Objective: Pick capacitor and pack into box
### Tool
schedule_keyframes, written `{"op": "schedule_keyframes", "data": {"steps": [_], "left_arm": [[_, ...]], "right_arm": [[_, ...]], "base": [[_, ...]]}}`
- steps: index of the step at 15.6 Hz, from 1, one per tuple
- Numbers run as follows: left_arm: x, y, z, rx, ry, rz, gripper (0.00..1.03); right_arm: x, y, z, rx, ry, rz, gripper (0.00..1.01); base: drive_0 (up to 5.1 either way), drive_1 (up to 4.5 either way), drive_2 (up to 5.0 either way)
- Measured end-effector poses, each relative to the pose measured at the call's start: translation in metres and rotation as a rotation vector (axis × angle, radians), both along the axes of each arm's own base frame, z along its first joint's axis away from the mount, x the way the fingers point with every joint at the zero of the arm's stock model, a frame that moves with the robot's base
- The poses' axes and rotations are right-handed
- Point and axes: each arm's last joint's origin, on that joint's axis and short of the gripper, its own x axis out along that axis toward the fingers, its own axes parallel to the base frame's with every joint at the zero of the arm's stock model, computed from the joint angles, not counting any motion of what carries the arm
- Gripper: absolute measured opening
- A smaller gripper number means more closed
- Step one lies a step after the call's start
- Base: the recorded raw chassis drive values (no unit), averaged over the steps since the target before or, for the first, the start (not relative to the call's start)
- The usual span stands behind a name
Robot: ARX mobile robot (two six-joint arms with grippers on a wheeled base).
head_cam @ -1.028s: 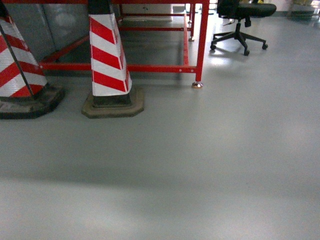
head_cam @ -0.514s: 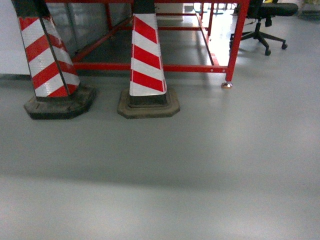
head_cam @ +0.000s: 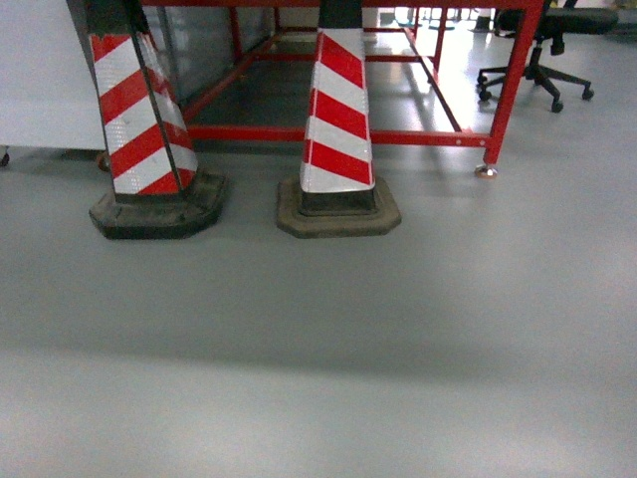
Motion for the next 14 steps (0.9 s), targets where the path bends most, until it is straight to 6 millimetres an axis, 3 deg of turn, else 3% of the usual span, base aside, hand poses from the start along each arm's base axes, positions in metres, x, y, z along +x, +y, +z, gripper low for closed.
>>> {"op": "schedule_keyframes", "data": {"steps": [3,14], "left_arm": [[0.0,-0.0001,-0.0002,0.0,0.002,-0.005,0.44],[0.0,-0.0002,0.0,0.0,0.0,-0.006,0.44]], "right_arm": [[0.0,0.0,0.0003,0.0,-0.003,0.0,0.98],[0.0,0.0,0.0002,0.0,-0.002,0.0,0.98]], "base": [[0.0,0.0,0.0],[0.0,3.93,-3.9]]}}
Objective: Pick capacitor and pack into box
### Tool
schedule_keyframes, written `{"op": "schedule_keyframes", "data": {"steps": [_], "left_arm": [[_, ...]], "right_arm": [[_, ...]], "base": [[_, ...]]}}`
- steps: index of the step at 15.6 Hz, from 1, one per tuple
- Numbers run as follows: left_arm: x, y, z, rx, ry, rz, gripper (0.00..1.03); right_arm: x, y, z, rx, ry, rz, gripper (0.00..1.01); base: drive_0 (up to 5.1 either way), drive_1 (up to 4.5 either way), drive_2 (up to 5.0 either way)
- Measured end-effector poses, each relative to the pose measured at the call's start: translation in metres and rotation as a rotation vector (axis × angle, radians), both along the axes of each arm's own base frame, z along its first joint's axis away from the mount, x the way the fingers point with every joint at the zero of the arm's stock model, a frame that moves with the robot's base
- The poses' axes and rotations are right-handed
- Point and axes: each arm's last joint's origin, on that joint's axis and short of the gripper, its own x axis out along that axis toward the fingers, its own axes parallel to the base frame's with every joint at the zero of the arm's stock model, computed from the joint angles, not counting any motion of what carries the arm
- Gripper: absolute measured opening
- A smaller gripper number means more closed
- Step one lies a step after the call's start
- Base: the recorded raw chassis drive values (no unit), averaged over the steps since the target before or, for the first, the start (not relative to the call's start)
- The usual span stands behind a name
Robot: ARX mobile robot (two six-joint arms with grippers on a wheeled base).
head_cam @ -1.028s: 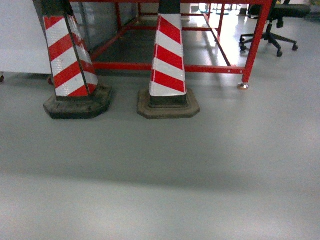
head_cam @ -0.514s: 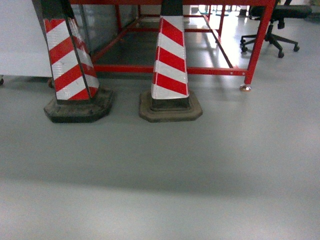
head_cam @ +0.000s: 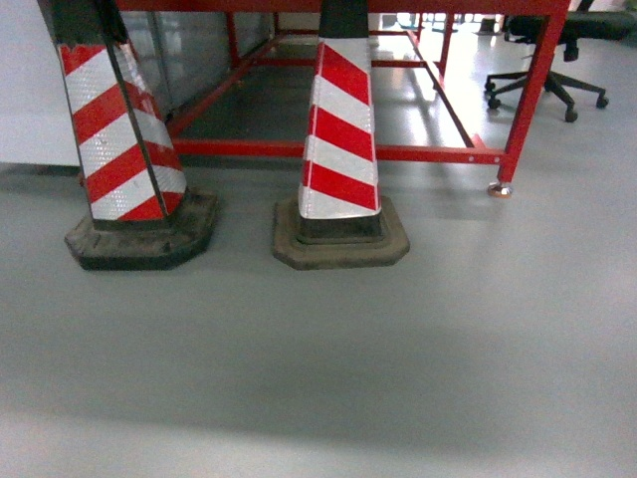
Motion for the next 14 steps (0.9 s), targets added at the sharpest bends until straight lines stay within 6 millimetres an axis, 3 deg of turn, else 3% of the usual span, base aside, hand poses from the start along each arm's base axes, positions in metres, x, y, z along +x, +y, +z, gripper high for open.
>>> {"op": "schedule_keyframes", "data": {"steps": [14], "left_arm": [[0.0,0.0,-0.0003,0.0,0.003,0.001,0.44]], "right_arm": [[0.0,0.0,0.0,0.0,0.0,0.0,0.98]], "base": [[-0.1,3.75,-3.9]]}}
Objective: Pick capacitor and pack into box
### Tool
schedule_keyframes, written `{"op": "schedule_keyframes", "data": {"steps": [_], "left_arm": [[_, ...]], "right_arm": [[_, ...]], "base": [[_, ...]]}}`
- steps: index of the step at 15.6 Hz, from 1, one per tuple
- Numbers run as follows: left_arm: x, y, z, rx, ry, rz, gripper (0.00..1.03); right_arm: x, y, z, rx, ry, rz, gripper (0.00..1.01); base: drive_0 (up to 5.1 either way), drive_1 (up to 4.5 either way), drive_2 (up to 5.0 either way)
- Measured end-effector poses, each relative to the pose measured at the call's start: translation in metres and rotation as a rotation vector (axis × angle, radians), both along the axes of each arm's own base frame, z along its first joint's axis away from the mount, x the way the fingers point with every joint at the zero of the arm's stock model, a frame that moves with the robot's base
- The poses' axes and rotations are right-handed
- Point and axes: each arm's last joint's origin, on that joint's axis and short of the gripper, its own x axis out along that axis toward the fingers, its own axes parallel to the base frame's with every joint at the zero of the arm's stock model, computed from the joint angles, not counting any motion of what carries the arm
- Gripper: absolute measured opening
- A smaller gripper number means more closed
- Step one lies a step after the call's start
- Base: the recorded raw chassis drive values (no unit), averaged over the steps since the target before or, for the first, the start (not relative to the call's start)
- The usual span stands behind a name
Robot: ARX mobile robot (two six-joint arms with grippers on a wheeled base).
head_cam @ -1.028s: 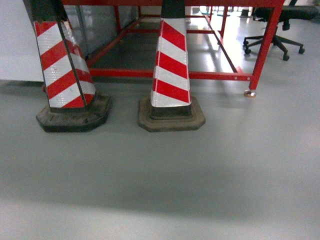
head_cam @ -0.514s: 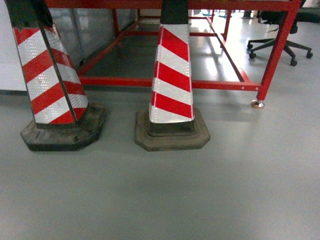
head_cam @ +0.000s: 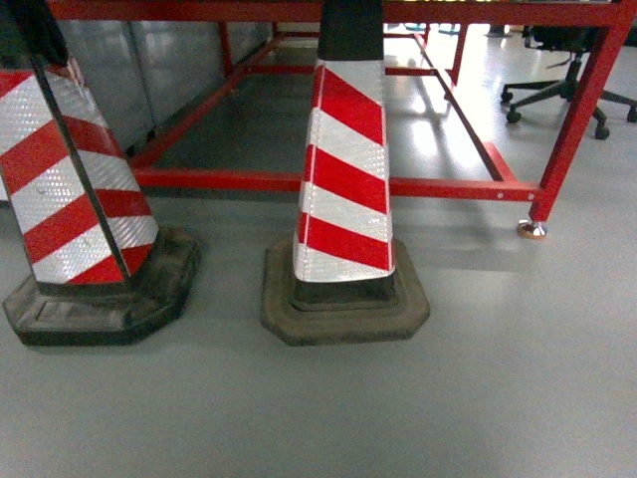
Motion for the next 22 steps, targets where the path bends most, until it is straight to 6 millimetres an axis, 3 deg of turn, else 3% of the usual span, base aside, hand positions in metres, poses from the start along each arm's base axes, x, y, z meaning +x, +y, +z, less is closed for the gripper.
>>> {"op": "schedule_keyframes", "data": {"steps": [9,22], "left_arm": [[0.0,0.0,0.0004,0.0,-0.004,-0.001,0.44],[0.0,0.0,0.0,0.0,0.0,-0.001,0.44]], "right_arm": [[0.0,0.0,0.0004,0.0,-0.004,0.0,0.98],[0.0,0.0,-0.0001,0.0,0.001,0.0,0.98]], "base": [[0.0,3.85,-3.9],[0.0,0.0,0.0]]}}
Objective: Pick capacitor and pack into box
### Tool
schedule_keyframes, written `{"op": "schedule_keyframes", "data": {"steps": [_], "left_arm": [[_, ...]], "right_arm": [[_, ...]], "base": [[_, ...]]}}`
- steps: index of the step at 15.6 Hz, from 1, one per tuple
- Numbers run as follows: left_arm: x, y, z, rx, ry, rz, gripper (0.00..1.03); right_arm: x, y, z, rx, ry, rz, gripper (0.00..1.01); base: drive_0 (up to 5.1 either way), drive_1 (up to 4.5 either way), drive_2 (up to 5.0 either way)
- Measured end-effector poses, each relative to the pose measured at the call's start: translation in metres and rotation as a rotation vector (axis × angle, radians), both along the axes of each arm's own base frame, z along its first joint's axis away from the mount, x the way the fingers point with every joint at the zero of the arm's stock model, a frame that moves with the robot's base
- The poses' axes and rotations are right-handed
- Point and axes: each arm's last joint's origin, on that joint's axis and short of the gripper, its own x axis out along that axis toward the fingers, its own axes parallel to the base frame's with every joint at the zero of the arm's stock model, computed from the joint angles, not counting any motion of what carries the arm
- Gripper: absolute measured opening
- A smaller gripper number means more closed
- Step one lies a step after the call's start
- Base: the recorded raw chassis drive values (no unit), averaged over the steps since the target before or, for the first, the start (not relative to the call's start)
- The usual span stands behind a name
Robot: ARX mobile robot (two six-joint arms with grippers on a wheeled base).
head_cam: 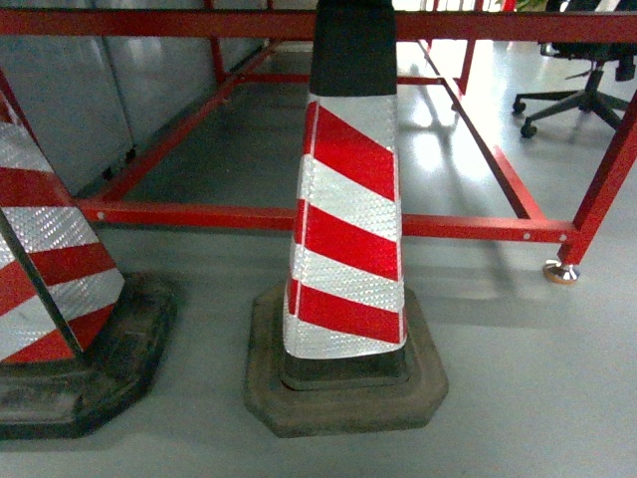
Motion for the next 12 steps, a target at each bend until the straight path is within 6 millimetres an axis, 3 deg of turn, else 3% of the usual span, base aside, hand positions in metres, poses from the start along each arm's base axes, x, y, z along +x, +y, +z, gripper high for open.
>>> {"op": "schedule_keyframes", "data": {"steps": [12], "left_arm": [[0.0,0.0,0.0001,0.009,-0.001,0.001,0.44]], "right_arm": [[0.0,0.0,0.0,0.0,0.0,0.0,0.98]], "base": [[0.0,0.0,0.0]]}}
